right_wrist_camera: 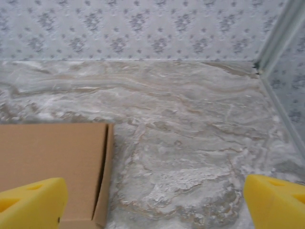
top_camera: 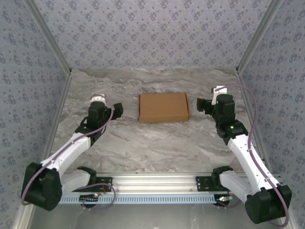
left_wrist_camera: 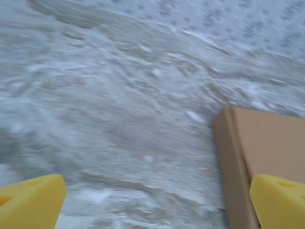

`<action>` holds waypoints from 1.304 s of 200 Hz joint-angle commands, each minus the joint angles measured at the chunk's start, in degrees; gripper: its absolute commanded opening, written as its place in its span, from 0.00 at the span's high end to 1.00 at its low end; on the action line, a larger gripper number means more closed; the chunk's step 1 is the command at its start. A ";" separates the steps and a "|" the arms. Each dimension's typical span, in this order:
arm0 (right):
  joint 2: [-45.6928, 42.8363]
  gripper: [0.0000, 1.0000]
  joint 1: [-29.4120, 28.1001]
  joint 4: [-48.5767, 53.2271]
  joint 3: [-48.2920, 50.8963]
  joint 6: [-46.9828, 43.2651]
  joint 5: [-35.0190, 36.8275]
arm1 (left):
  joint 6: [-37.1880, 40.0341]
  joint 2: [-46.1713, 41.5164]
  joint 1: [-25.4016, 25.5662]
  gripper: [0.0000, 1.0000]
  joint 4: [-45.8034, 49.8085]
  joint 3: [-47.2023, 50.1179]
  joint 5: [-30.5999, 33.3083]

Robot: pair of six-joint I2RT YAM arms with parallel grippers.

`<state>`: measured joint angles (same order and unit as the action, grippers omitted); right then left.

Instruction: Fold the paper box

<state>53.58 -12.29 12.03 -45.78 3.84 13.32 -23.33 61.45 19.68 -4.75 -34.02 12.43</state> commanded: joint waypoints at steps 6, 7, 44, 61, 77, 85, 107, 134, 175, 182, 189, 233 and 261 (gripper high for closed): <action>-1.13 0.01 0.64 -2.21 1.94 -0.06 9.59 | 2.59 -4.24 -4.00 0.01 -3.73 2.52 7.28; -1.12 0.01 0.67 -2.33 2.06 0.03 9.78 | 2.63 -4.28 -4.20 0.01 -3.71 2.58 7.49; 1.45 0.01 3.20 -4.96 4.46 1.92 12.99 | 5.37 -3.02 -10.11 0.01 -4.29 3.13 10.25; 2.96 0.01 3.97 -7.11 6.26 2.56 12.88 | 9.59 -0.61 -11.72 0.01 -6.69 3.26 10.14; 4.52 0.01 4.32 -11.34 9.25 3.22 12.92 | 13.15 2.76 -13.04 0.01 -10.04 3.53 10.32; 5.59 0.01 4.68 -13.69 10.70 3.11 12.48 | 15.40 4.86 -13.63 0.01 -13.18 4.21 9.88; 9.56 0.01 5.20 -20.49 14.08 1.28 11.92 | 19.32 10.64 -15.21 0.01 -20.80 5.70 5.90; 14.44 0.01 5.83 -26.79 16.00 -0.33 11.52 | 22.12 15.76 -16.01 0.01 -27.78 7.28 1.61; 19.01 0.01 7.06 -36.60 19.89 -1.72 8.78 | 23.85 21.98 -16.34 0.01 -36.14 9.05 -1.52; 19.48 0.01 7.25 -37.51 20.36 -1.80 8.44 | 23.96 23.12 -16.34 0.01 -37.34 9.08 -1.60; 19.86 0.01 7.52 -38.46 20.72 -1.81 8.10 | 23.80 23.87 -16.59 0.01 -37.59 8.81 -1.65; 21.34 0.01 9.63 -45.79 23.57 -0.85 4.71 | 21.09 25.14 -21.27 0.01 -36.79 8.07 -10.58; 22.97 0.01 10.27 -50.52 24.76 -2.58 2.88 | 21.46 26.40 -21.56 0.01 -41.88 10.37 -12.24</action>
<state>75.16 -2.61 -31.53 -22.39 2.87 18.55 -1.54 86.56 -1.78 -40.42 -25.23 4.56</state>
